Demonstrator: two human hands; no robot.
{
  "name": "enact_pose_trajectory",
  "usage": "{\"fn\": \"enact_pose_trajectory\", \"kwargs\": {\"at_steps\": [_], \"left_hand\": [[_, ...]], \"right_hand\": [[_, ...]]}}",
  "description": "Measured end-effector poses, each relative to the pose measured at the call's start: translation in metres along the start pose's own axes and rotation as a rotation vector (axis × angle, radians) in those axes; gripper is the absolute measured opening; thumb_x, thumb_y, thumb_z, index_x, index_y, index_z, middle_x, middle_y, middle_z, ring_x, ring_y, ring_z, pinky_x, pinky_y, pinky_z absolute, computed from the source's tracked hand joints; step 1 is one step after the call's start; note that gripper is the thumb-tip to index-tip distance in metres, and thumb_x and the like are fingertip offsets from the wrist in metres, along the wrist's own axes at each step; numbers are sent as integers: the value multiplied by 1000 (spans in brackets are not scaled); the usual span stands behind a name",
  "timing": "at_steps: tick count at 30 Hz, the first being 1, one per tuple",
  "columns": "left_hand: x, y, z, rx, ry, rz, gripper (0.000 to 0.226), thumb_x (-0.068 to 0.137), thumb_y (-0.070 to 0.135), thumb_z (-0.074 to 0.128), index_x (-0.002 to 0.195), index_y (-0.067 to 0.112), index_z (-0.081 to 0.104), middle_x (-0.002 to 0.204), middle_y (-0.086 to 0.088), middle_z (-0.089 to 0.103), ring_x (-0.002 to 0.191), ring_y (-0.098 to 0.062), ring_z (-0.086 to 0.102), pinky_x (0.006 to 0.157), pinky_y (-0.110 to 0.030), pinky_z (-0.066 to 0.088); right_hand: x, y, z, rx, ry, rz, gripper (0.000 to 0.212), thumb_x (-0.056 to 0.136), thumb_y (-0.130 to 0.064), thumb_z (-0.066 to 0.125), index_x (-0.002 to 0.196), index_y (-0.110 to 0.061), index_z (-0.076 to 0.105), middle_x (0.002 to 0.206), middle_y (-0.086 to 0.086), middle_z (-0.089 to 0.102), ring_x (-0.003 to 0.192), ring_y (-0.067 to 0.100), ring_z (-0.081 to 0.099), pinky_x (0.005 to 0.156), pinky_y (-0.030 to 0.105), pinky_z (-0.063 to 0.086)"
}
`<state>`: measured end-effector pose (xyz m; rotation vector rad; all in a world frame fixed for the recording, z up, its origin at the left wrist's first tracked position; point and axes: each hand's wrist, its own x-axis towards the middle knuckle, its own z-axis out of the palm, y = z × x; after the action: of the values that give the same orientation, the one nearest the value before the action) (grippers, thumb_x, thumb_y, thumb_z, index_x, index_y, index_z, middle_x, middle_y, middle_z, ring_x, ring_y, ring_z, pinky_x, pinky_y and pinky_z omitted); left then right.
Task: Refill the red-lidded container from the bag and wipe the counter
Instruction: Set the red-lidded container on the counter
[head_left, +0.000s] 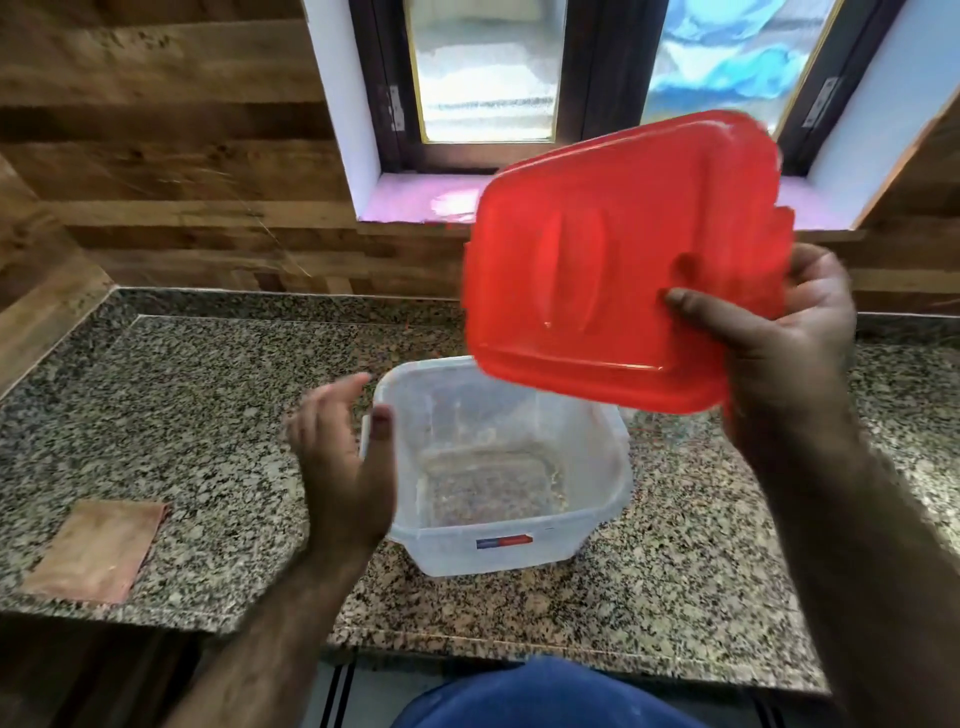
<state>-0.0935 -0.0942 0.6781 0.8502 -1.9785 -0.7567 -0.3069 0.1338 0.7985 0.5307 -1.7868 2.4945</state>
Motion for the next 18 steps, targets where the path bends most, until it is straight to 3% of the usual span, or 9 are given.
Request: {"fn": "enact_pose_trajectory", "kwargs": {"at_steps": [2, 5, 7, 9, 11, 16, 18], "left_hand": [[-9, 14, 11, 26, -233, 278, 56, 102, 57, 50, 130, 12, 67, 127, -6, 64, 120, -17, 52, 97, -40, 47], [-28, 40, 34, 174, -765, 479, 69, 97, 72, 50, 138, 20, 66, 130, 0, 69, 121, -16, 58, 102, -38, 51], [-39, 49, 50, 421, -926, 622, 71, 95, 79, 44, 133, 24, 68, 121, 4, 73, 111, -17, 62, 96, -38, 54], [-41, 52, 59, 590, -975, 696, 59, 99, 73, 45, 117, 24, 72, 102, 3, 74, 95, -19, 66, 90, -41, 59], [-39, 52, 62, 635, -993, 672, 43, 104, 58, 54, 106, 21, 74, 91, 0, 74, 85, -23, 68, 84, -42, 61], [-35, 54, 61, 642, -1029, 641, 31, 105, 47, 58, 96, 20, 71, 89, -3, 73, 85, -28, 70, 71, -35, 51], [-33, 55, 61, 633, -1047, 630, 31, 104, 46, 59, 95, 19, 70, 89, -4, 74, 85, -28, 69, 71, -35, 50]], "right_hand": [[2, 3, -8, -150, 13, -171, 65, 78, 6, 90, 111, -26, 44, 100, -5, 75, 90, 8, 79, 81, 31, 65], [2, 24, -22, -453, -12, -374, 59, 83, -10, 93, 111, -33, 46, 93, -12, 69, 75, -2, 74, 65, 24, 62], [3, 46, -38, -649, -53, -477, 49, 88, -16, 90, 121, -27, 56, 87, -8, 71, 61, 9, 68, 54, 27, 55], [5, 72, -55, -861, -96, -590, 41, 91, -19, 87, 124, -11, 63, 84, 3, 74, 57, 18, 62, 57, 27, 52], [5, 99, -74, -1007, -167, -673, 38, 91, -17, 86, 122, -10, 65, 81, 14, 75, 58, 18, 63, 62, 29, 54], [-6, 166, -126, -1235, -317, -628, 46, 85, -7, 90, 128, -2, 73, 77, 20, 75, 55, 32, 71, 56, 46, 63], [-14, 188, -141, -1275, -386, -613, 45, 84, -3, 89, 127, -2, 74, 71, 14, 73, 52, 29, 68, 51, 42, 61]]}}
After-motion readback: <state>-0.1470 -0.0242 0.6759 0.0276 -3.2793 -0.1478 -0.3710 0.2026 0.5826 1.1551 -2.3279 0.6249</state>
